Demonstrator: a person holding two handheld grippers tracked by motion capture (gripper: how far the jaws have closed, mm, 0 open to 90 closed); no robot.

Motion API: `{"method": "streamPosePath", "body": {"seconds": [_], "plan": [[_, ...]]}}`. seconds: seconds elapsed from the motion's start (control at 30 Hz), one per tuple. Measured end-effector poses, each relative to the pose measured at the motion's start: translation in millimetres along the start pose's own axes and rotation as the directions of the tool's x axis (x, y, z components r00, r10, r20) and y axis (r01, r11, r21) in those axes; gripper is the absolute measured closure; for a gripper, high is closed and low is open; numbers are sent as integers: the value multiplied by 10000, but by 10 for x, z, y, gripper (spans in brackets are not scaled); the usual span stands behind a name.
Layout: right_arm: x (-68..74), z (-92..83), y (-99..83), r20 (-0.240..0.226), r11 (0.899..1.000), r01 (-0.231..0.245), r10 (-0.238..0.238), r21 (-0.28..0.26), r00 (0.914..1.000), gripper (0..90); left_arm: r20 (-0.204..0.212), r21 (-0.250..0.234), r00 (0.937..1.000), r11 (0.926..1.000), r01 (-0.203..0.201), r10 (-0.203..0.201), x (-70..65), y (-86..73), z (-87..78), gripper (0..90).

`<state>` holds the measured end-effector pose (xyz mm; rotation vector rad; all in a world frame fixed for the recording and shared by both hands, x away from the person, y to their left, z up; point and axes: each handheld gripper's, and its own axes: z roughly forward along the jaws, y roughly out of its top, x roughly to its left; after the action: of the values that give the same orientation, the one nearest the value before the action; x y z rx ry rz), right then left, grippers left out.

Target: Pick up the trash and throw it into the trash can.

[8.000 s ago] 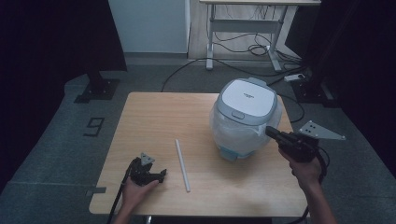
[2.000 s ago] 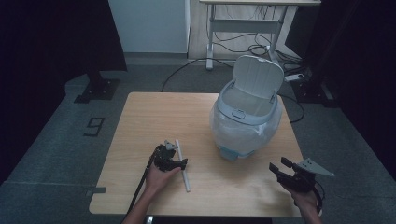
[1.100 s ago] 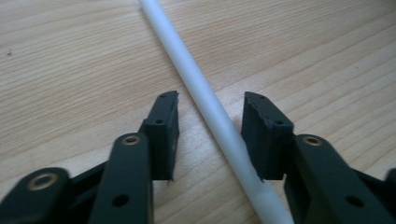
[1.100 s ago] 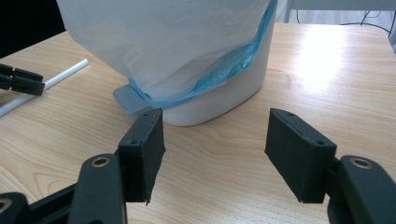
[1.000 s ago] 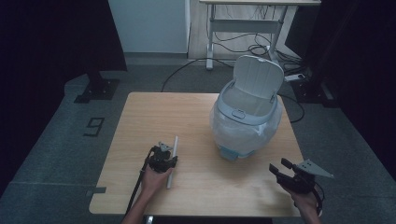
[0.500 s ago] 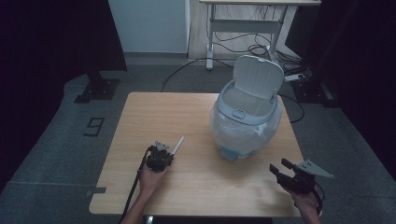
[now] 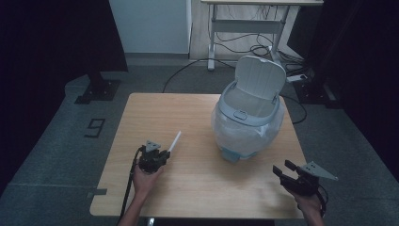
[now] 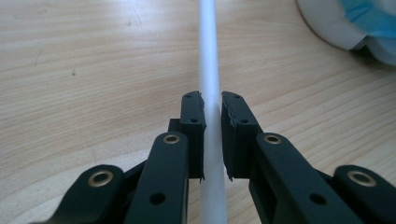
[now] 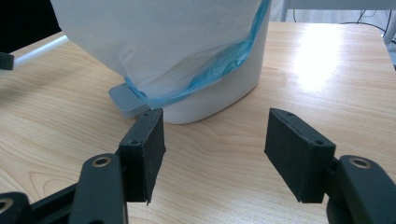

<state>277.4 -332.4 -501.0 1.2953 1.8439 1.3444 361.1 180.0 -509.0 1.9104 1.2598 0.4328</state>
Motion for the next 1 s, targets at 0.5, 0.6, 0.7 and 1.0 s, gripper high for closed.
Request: {"method": "streamPosePath", "body": {"seconds": [0.5, 0.6, 0.7, 1.0], "plan": [[-15, 80, -84, -3, 9993, -74, 74, 354, 10000, 372, 769, -823, 9961, 9959, -371, 434, -158, 126, -192, 801], [-18, 95, -95, -5, 9991, -77, 77, 423, 10000, 372, 870, -926, 9949, 9948, -420, 501, -167, 151, -215, 801], [-19, 106, -104, 21, 9989, -111, 110, 455, 9999, 372, 1024, -1108, 9931, 9928, -461, 575, -179, 190, -257, 802], [-19, 125, -112, 59, 9987, -97, 95, 503, 9999, 373, 1363, -1583, 9881, 9861, -497, 717, -237, 336, -370, 801]]}}
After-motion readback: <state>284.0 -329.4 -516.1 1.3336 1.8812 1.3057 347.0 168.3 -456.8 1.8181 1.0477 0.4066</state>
